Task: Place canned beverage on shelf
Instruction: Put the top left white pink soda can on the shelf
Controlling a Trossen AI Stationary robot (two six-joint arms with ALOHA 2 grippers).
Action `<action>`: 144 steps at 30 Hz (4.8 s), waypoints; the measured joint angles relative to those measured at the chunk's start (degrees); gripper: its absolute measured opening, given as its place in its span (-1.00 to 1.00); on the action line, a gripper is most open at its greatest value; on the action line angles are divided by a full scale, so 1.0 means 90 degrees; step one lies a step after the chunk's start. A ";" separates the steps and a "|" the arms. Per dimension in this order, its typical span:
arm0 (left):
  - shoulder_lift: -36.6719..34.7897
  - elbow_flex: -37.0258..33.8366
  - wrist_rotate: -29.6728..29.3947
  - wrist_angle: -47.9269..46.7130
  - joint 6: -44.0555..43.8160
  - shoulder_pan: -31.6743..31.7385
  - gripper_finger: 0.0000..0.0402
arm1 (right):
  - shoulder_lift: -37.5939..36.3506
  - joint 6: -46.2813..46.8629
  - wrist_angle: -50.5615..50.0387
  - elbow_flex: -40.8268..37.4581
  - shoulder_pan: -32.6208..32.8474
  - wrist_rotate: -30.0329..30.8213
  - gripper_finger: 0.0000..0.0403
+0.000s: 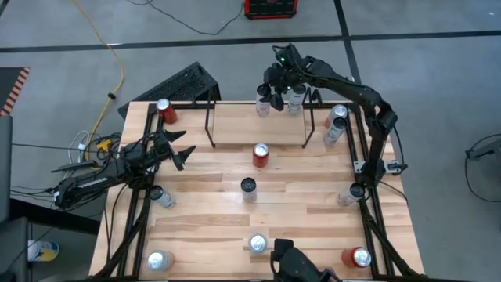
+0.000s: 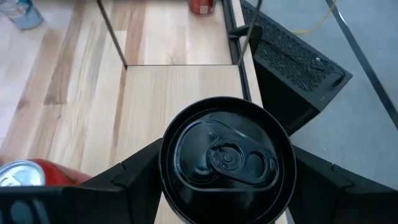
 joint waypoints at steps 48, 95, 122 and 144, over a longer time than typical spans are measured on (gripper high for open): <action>0.0001 0.0000 0.0000 0.0000 0.0000 0.0000 0.87 | 0.0034 0.0076 0.0474 -0.0432 -0.0826 0.0146 0.45; -0.0001 -0.0002 0.0000 -0.0002 0.0001 0.0000 0.87 | 0.0019 0.0355 0.0782 -0.1134 -0.0916 0.0340 0.45; 0.0001 -0.0002 0.0000 -0.0001 0.0001 0.0000 0.87 | -0.0113 0.0426 0.0639 -0.1304 -0.0827 0.0326 0.45; 0.0001 -0.0002 0.0000 -0.0002 0.0000 0.0000 0.87 | -0.0126 0.0310 0.0612 -0.1304 -0.0775 0.0333 0.45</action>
